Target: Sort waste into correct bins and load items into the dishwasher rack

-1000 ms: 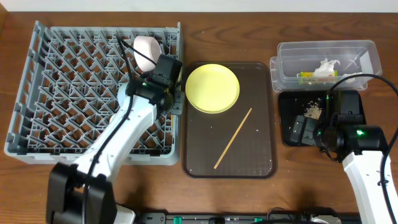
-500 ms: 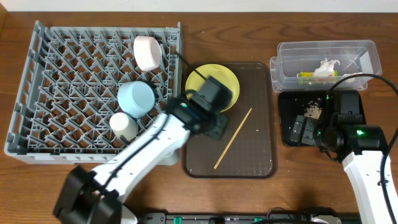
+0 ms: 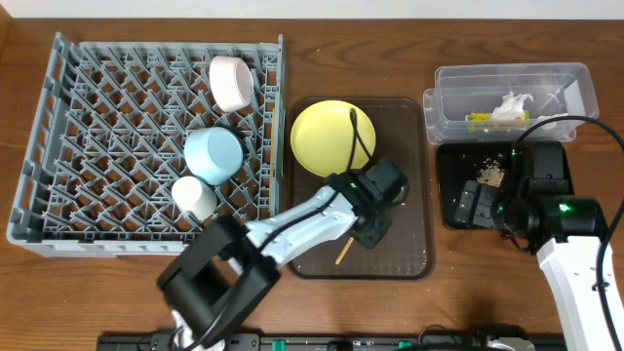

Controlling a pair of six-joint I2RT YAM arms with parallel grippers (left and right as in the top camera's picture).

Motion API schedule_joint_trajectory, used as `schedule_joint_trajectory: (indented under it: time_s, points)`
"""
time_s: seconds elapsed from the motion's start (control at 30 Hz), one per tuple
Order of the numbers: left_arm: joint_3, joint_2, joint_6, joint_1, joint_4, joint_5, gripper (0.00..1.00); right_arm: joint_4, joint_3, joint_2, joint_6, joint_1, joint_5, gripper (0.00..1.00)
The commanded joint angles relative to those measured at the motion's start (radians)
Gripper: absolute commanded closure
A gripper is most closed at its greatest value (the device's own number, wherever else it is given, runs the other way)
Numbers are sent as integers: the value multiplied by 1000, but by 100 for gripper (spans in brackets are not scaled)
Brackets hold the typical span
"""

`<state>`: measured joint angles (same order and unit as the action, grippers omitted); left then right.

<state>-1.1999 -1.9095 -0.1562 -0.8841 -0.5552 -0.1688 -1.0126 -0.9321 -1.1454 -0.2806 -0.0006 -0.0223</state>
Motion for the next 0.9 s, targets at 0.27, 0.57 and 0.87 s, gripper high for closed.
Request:
schedule_joint_trajectory:
  time_s: [0.27,0.57,0.87]
  points:
    - [4,-98,-41,-6,-14,38,77,0,-5,2,5,-15,-3,1]
    - [-13,-5,-39,-5,-39,39,90,-1,-5,2,5,-15,-3,1]
    - [-18,236,-35,32,-84,213,89,-1,-5,2,5,-15,-3,1]
